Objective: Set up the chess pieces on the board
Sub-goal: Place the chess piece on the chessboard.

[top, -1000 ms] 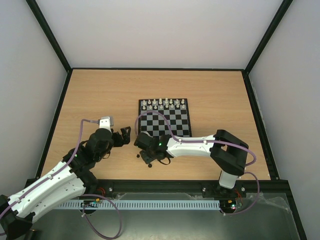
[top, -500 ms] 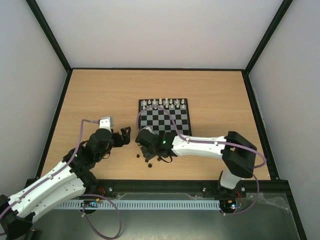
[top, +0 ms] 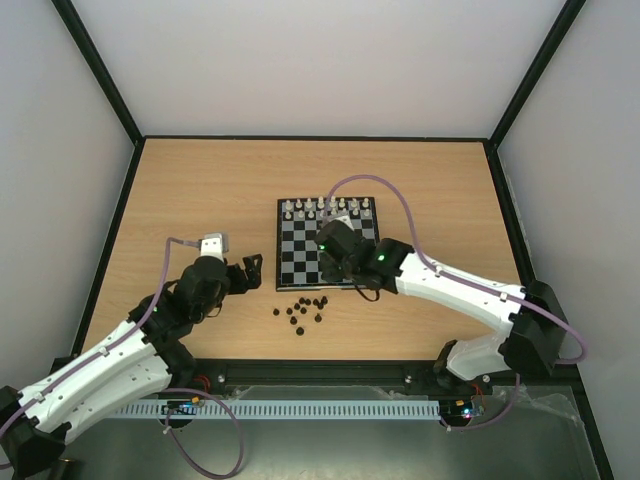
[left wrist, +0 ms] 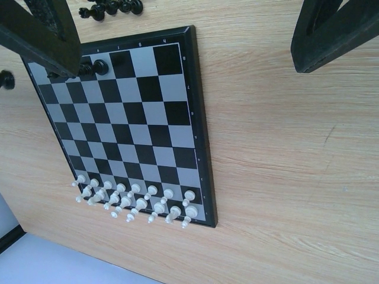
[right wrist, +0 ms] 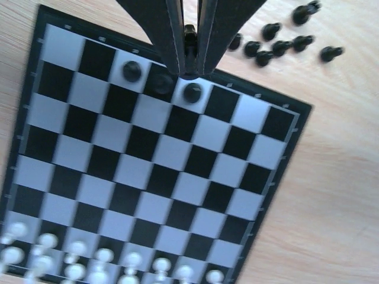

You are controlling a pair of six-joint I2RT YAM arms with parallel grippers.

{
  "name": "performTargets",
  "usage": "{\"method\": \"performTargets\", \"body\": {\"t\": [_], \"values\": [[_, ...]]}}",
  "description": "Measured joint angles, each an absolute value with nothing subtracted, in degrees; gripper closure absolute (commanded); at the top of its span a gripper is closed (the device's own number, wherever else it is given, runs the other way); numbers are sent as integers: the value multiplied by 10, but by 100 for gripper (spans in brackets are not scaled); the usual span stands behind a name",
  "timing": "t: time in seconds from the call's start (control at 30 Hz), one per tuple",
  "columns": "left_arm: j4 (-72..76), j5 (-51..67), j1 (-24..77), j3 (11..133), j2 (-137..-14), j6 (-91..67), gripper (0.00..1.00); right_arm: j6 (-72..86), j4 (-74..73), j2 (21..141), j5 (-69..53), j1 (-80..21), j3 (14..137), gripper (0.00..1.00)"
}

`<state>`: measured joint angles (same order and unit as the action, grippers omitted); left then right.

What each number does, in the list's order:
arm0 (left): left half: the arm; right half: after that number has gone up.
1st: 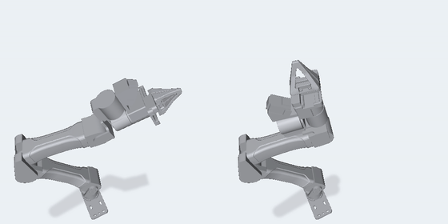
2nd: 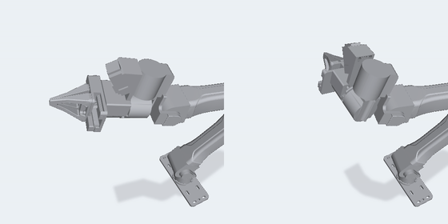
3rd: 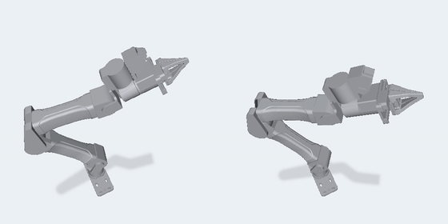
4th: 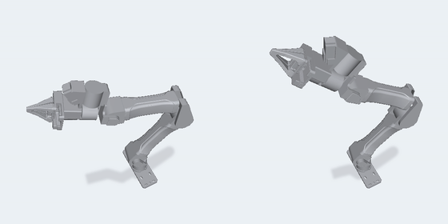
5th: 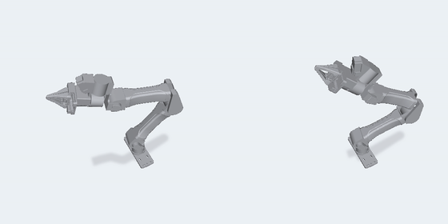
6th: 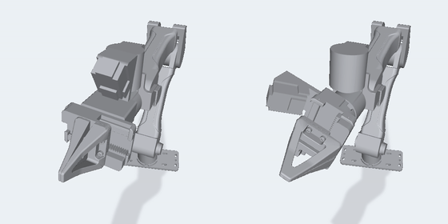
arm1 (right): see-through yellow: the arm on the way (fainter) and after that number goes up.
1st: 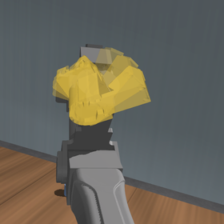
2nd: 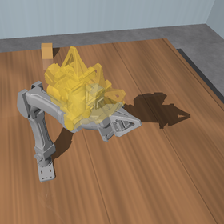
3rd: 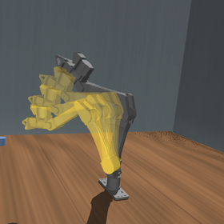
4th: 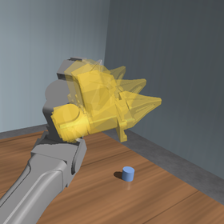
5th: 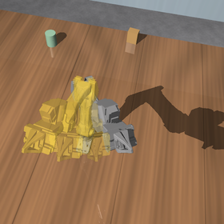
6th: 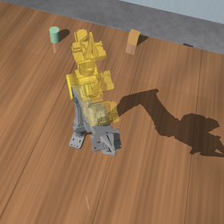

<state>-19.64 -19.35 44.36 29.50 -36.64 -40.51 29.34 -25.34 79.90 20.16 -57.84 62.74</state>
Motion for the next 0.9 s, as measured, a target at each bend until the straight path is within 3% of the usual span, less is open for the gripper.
{"method": "performTargets", "body": {"t": [0.37,0.9], "values": [[-192,-193,444,295,-379,-405,0,301,-289,766,231,-477,553,93],[-183,-193,444,291,-380,-405,0,302,-259,820,208,-456,534,93]]}}
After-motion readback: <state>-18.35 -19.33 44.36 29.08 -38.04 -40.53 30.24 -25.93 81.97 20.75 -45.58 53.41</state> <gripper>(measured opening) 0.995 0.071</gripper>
